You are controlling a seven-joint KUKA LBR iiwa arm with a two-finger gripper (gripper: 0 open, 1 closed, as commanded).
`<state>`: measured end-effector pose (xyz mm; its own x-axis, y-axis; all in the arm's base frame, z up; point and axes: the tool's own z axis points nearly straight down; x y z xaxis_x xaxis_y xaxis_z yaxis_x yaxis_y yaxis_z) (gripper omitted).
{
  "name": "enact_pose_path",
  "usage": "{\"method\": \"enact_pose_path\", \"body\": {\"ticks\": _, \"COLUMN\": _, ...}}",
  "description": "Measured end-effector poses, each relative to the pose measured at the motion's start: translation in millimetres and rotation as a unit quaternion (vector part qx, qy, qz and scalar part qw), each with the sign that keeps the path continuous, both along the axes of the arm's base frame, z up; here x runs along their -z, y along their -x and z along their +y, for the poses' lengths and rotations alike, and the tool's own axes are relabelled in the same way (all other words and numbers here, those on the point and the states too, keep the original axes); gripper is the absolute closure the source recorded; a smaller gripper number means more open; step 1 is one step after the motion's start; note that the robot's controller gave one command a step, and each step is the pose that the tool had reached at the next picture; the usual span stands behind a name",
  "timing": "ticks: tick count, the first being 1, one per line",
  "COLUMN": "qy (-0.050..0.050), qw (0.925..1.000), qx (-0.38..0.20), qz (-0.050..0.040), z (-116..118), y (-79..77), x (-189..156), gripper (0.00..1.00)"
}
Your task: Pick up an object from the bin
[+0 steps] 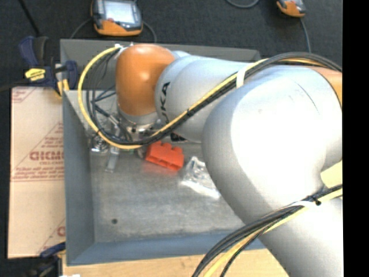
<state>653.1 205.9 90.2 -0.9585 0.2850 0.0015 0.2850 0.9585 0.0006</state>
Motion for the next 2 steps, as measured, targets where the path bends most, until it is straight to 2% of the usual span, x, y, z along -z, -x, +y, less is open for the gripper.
{"method": "enact_pose_path", "body": {"ticks": 1, "qy": 0.000, "qw": 0.9905, "qx": 0.137, "qz": -0.0014, "z": -11.5, "y": 0.9, "x": -16.1, "gripper": 0.00}}
{"method": "enact_pose_path", "body": {"ticks": 2, "qy": -0.001, "qw": 0.9840, "qx": 0.178, "qz": -0.0017, "z": 12.1, "y": 2.7, "x": 4.1, "gripper": 0.00}}
